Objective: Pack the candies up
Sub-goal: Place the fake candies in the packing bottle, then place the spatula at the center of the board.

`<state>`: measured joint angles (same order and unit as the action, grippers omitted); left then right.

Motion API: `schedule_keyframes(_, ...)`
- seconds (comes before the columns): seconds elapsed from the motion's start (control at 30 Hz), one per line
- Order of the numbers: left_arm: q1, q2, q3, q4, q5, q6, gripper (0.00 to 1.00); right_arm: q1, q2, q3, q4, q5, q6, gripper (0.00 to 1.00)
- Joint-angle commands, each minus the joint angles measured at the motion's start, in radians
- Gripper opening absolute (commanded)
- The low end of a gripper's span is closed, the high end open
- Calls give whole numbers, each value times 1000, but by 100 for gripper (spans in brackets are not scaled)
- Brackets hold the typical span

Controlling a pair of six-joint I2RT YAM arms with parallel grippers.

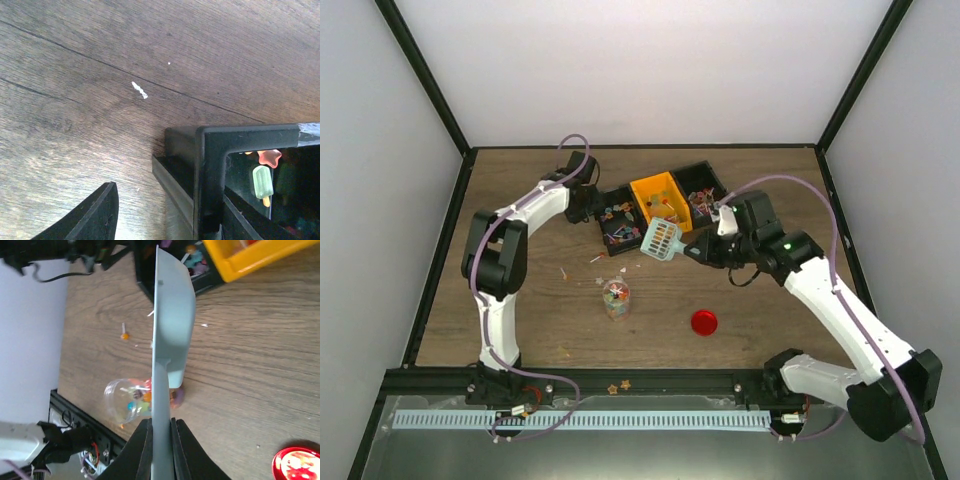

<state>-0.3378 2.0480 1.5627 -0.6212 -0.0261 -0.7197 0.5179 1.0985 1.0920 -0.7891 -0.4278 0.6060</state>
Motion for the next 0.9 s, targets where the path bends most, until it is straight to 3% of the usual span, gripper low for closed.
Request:
schedule_keyframes(0.0,-1,-38,9,-41,-43,41,49,-85,7,-110,161,-88,75,1)
schedule_keyframes(0.27,-37,-66,-45,-68,-48,27,43,-124,57,-364,558,-340,151,1)
schedule_keyframes(0.43,-46,-59,-38,-84,-50,-15,41,-125,151,-409,610,-365,100,1)
schedule_keyframes(0.67,-48,-76,-14,-114,-78,-28,57,-139,296,-431,652,-402,18,2)
schedule_keyframes(0.73,-49,-88,-10,-139,-78,-55,61,-143,330,-433,674,-407,10,7)
schedule_keyframes(0.87,-51,-125,-59,-149,-72,-109,64,-153,397,-418,690,-390,-10,30)
